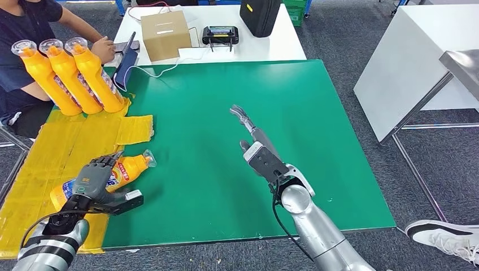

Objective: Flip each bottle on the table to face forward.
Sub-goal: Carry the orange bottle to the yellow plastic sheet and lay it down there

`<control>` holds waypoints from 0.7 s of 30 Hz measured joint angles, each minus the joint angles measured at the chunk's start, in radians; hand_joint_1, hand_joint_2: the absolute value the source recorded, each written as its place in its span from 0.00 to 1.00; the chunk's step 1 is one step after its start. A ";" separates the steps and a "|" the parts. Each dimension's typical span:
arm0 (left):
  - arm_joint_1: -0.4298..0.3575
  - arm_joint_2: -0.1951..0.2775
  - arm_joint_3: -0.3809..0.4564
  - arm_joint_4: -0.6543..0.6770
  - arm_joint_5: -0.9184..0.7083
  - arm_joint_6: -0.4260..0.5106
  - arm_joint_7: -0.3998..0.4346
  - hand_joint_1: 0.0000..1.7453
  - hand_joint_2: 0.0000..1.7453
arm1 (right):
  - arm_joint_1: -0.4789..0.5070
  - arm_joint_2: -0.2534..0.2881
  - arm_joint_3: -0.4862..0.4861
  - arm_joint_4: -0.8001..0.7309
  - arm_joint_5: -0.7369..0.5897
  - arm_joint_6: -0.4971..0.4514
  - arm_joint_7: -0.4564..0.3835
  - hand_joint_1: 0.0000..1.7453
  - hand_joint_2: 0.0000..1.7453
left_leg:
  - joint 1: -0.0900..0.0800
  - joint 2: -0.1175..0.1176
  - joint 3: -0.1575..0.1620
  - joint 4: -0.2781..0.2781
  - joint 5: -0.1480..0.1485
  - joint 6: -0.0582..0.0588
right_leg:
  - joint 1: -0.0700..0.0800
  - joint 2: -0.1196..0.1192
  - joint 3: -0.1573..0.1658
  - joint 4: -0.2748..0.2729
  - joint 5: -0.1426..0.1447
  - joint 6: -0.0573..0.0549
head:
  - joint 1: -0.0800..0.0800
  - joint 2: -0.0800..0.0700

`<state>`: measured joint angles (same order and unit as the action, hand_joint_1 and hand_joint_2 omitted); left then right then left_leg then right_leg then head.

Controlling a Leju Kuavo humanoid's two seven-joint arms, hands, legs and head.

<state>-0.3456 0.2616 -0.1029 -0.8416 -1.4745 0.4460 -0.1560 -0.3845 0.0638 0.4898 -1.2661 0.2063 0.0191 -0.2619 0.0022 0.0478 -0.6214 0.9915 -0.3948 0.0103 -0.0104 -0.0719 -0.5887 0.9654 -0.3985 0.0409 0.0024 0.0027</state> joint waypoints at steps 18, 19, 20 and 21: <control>0.144 -0.163 0.116 -0.441 0.780 -0.185 -0.342 0.00 0.00 | 0.147 0.046 -0.011 -0.063 0.210 -0.250 -0.110 0.00 0.00 | 0.000 0.000 -0.004 0.001 0.000 0.000 | 0.000 0.000 -0.005 0.000 0.000 0.000 | 0.000 0.000; 0.151 -0.192 0.118 -0.486 0.857 -0.219 -0.356 0.00 0.00 | 0.163 0.063 -0.011 -0.079 0.227 -0.289 -0.122 0.00 0.00 | 0.000 0.000 -0.005 0.000 -0.001 0.000 | 0.000 0.000 -0.005 0.000 0.000 0.000 | 0.000 0.000; 0.159 -0.219 0.118 -0.528 0.902 -0.242 -0.361 0.00 0.00 | 0.176 0.078 -0.011 -0.094 0.240 -0.318 -0.130 0.00 0.00 | -0.001 0.000 -0.005 0.000 -0.001 0.000 | 0.000 0.000 -0.005 0.000 0.000 0.000 | 0.000 0.000; 0.166 -0.242 0.115 -0.566 0.926 -0.255 -0.361 0.00 0.00 | 0.187 0.091 -0.011 -0.107 0.248 -0.336 -0.134 0.00 0.00 | -0.001 0.000 -0.005 0.000 -0.001 0.000 | 0.000 0.000 -0.005 0.000 0.000 0.000 | 0.000 0.000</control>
<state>-0.1792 0.0192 0.0121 -1.4072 -0.5486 0.1914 -0.5170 -0.1975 0.1551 0.4792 -1.3734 0.4546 -0.3171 -0.3957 0.0016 0.0477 -0.6263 0.9919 -0.3960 0.0104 -0.0107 -0.0719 -0.5935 0.9653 -0.3988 0.0413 0.0024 0.0027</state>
